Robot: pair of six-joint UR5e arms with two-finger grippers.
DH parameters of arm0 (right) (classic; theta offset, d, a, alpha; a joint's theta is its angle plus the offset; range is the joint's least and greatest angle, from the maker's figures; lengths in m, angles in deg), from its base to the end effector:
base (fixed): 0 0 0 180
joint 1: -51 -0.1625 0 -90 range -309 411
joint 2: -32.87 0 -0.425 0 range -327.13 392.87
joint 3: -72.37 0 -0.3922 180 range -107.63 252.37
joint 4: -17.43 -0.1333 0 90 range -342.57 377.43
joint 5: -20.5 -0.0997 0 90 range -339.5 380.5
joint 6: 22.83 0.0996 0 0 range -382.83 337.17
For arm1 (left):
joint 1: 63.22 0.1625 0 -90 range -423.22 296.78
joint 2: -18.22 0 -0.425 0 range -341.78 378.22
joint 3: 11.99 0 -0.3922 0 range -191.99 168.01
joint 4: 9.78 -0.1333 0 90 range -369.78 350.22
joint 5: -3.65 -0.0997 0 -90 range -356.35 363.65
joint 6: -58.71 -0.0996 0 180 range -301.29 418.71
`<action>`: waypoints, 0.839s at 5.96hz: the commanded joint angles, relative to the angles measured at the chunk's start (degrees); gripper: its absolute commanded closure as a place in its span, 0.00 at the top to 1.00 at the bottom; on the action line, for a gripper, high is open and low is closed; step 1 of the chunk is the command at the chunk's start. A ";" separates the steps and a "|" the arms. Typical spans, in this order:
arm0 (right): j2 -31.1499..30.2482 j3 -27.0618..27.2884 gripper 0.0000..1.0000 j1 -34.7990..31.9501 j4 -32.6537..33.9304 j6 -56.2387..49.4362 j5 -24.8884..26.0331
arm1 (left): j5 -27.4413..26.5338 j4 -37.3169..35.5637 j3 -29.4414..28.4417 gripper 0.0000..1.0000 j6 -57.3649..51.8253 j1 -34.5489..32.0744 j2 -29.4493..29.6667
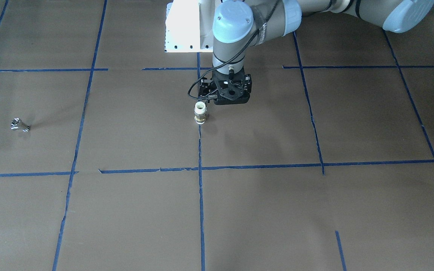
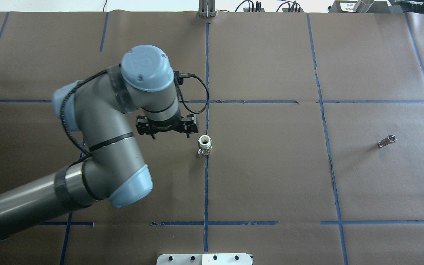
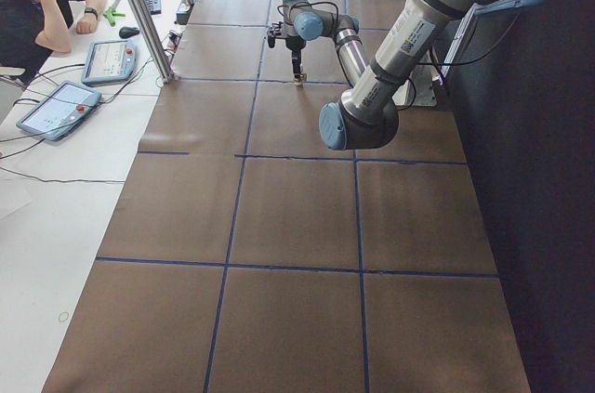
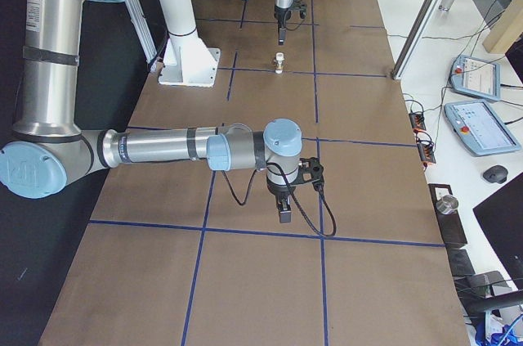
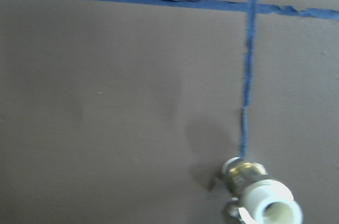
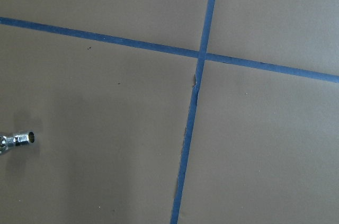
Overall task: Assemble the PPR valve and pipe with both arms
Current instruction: 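Set the valve upright at table center, open left gripper, withdraw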
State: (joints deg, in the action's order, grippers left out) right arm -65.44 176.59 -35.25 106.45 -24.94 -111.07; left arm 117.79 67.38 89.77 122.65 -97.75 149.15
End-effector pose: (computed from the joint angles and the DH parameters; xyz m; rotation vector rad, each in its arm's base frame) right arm 0.0385 -0.4401 0.6047 0.1046 -0.7268 -0.1413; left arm 0.4838 -0.4452 0.1775 -0.0034 0.7946 0.0065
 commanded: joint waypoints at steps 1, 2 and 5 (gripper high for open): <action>1.95 0.02 1.00 1.00 0.18 0.09 -1.14 | 2.13 -2.63 8.86 1.00 -16.39 -6.92 -11.42; 2.93 0.02 1.00 1.44 0.36 0.09 -2.10 | 6.49 -2.11 9.85 1.00 -28.14 -14.79 -18.71; 6.27 0.72 1.00 7.05 -0.16 9.14 -3.78 | 15.71 -2.02 8.81 1.00 -58.48 -36.76 -35.16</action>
State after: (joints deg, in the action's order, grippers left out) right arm -60.55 177.20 -30.06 106.37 -21.78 -114.45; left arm 129.68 65.35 99.11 74.24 -126.67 119.83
